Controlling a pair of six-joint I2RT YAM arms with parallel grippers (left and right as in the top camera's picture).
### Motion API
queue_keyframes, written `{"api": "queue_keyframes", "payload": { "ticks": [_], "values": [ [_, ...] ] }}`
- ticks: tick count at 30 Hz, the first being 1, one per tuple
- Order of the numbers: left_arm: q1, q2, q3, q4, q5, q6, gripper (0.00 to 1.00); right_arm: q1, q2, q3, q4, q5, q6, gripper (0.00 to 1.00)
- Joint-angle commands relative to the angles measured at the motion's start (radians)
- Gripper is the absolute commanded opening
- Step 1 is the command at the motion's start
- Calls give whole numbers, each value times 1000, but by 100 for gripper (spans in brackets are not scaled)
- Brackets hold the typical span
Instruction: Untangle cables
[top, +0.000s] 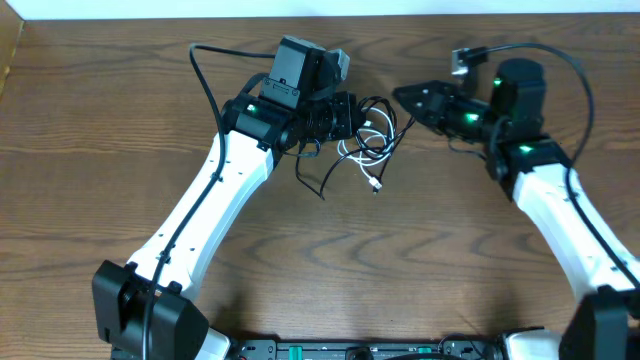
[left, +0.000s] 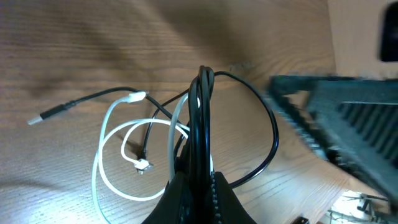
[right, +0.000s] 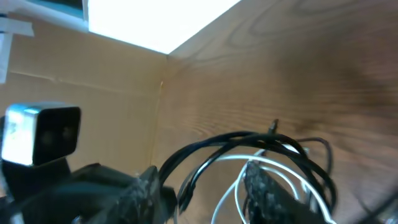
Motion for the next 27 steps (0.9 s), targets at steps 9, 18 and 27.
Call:
{"api": "queue_keyframes", "payload": {
  "ticks": [9,18,27],
  "values": [
    [0,4,22,28,7,-31,7,105,112,14,80,36,163,46],
    [-1,4,22,30,32,-98,7,117,168,14,159,53,217,39],
    [-2,4,22,40,60,-165,7,127,176,14,179,77,220,38]
  ]
}}
